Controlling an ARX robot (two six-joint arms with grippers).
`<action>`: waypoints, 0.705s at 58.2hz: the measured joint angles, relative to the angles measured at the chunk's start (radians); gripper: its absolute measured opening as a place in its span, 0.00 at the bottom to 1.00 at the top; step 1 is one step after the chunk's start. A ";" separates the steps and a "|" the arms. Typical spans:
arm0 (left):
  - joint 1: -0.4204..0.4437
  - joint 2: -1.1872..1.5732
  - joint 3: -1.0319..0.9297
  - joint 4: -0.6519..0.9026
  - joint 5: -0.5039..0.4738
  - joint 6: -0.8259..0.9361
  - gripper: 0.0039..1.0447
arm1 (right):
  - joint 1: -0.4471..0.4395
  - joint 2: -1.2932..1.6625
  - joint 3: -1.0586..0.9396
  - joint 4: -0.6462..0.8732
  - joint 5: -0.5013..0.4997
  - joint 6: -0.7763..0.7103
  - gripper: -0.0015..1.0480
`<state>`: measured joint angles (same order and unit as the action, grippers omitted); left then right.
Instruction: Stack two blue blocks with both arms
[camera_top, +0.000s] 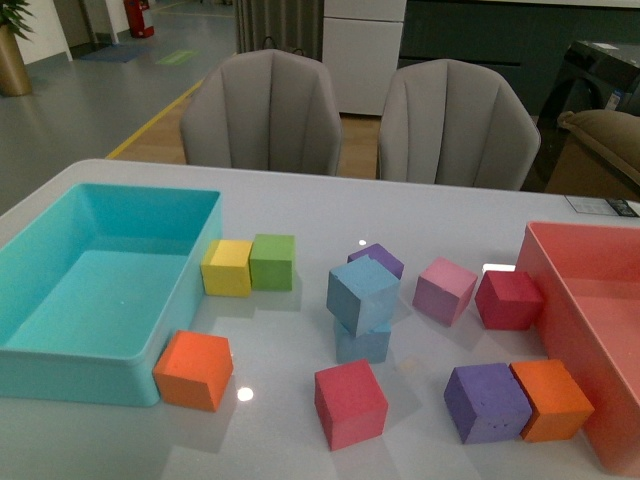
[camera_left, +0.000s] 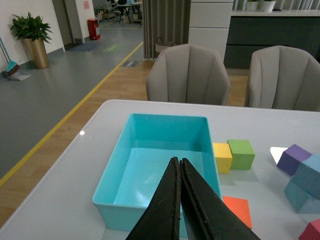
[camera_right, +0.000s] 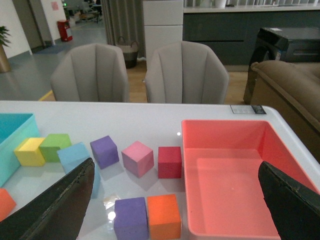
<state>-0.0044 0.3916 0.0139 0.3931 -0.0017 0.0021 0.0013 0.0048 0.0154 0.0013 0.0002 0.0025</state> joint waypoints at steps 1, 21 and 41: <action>0.000 -0.005 0.000 -0.007 0.000 0.000 0.01 | 0.000 0.000 0.000 0.000 0.000 0.000 0.91; 0.000 -0.144 0.000 -0.145 0.000 0.000 0.01 | 0.000 0.000 0.000 0.000 0.000 0.000 0.91; 0.000 -0.333 0.000 -0.367 0.001 0.000 0.01 | 0.000 0.000 0.000 0.000 0.000 0.000 0.91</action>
<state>-0.0044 0.0586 0.0143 0.0261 -0.0010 0.0021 0.0013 0.0048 0.0154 0.0013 0.0006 0.0025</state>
